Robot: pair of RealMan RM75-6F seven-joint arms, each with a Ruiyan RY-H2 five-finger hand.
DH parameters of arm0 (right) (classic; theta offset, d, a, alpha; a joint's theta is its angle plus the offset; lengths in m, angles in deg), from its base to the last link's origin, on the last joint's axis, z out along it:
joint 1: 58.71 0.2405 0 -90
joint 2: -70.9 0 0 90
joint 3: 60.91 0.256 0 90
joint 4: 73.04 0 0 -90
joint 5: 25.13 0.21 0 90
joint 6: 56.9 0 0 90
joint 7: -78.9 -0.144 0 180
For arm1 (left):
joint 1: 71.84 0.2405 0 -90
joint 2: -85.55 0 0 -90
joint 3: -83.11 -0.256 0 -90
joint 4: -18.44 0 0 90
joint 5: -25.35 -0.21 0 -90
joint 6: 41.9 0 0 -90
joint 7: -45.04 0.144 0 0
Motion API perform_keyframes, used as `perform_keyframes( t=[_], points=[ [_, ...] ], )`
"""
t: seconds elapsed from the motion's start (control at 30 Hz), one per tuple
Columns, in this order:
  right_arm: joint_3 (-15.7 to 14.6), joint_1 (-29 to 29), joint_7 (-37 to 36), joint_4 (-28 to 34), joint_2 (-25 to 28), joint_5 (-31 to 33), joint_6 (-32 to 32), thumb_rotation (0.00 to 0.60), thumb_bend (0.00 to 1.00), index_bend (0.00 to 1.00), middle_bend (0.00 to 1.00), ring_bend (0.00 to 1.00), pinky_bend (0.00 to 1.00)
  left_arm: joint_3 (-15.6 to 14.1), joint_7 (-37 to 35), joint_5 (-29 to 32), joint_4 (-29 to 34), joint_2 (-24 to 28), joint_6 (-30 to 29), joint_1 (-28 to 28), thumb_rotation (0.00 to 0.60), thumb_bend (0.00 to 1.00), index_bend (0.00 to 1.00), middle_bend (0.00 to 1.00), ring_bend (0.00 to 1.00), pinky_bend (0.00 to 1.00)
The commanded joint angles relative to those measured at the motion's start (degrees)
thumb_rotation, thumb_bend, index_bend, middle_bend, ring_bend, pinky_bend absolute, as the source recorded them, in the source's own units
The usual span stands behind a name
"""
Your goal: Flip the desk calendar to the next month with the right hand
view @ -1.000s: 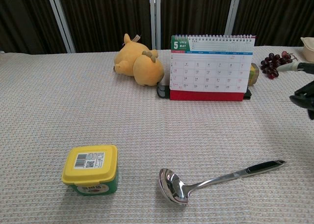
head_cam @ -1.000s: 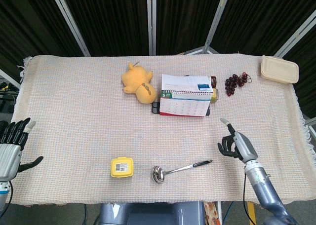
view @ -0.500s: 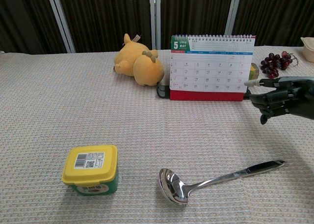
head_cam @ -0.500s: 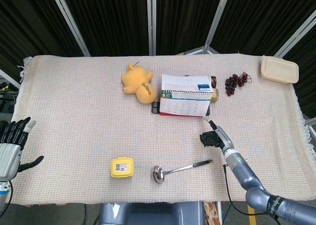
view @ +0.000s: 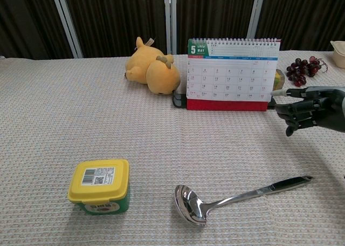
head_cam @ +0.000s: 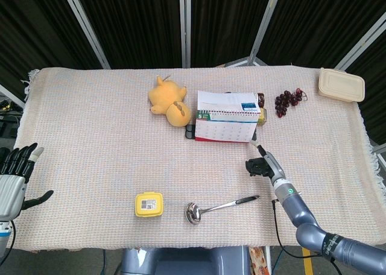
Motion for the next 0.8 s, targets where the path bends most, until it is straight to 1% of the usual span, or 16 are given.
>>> perform_keyframes(
  t=[0.03,0.63,0.8],
  points=[
    [0.12,0.16,-0.01,-0.67,-0.38,0.6,0.31,0.6,0.48,0.01,0.78,0.77,0.59,0.0,-0.02,-0.05,0.1,0.04,-0.08,0.03,0.6,0.0,0.0,0.0,0.0,0.0],
    [0.97,3.82,1.95,-7.36,-5.05,4.44,3.54,0.6,0.5,0.04,0.78,0.77,0.59,0.21,-0.44,0.63,0.04,0.15,0.65,-0.28,0.6,0.0,0.0,0.0,0.0,0.0],
    [1.91,5.07,2.6,-8.62,-6.56,4.92,3.01,0.6,0.51,0.08,0.78,0.77,0.59,0.33,-0.84,0.79,-0.13,0.25,0.62,-0.29,0.6,0.0,0.0,0.0,0.0,0.0]
  ],
)
